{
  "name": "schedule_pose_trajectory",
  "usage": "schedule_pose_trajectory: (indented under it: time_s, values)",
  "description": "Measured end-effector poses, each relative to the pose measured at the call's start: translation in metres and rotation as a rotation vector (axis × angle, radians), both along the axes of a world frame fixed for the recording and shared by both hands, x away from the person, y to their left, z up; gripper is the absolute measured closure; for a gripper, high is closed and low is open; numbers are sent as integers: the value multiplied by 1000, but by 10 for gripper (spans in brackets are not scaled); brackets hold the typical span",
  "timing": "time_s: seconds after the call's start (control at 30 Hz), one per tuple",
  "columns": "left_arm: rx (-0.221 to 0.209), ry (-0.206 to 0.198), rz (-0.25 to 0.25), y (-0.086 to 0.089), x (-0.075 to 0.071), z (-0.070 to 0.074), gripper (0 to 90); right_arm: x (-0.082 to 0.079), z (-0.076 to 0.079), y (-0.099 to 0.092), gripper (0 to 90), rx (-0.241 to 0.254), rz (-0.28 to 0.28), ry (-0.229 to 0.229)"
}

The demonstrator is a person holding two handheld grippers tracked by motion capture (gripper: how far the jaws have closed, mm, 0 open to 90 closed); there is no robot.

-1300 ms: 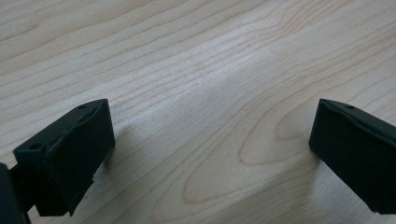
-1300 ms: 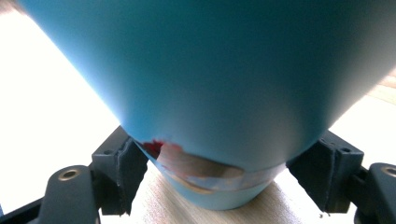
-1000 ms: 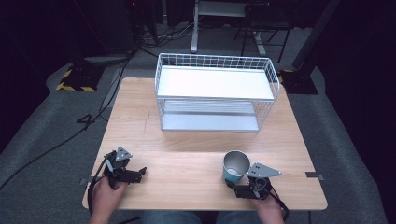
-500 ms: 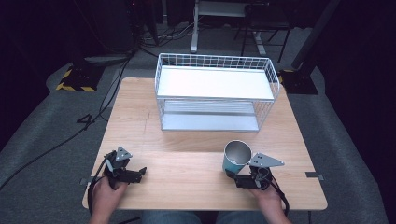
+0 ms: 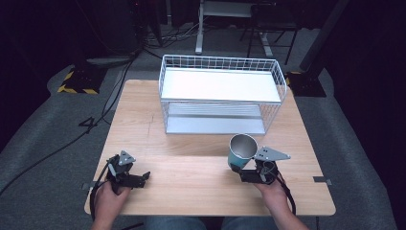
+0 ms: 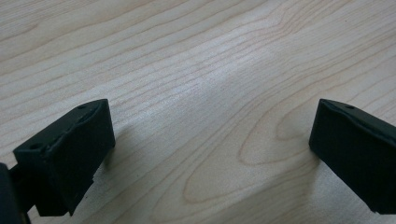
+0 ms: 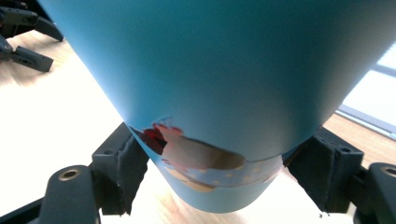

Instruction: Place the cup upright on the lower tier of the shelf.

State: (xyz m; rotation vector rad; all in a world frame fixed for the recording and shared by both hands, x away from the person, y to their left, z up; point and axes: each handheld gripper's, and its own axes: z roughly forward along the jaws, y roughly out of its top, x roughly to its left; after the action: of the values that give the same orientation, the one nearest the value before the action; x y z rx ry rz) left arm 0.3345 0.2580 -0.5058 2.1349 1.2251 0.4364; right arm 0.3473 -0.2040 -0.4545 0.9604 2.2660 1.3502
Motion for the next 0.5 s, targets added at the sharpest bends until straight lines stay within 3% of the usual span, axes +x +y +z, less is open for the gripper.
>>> schedule_pose_trajectory:
  time_s: [0.5]
  values:
    - [1,-1,1,0,0,0,6,29,13,4,252,2,-23,-11]
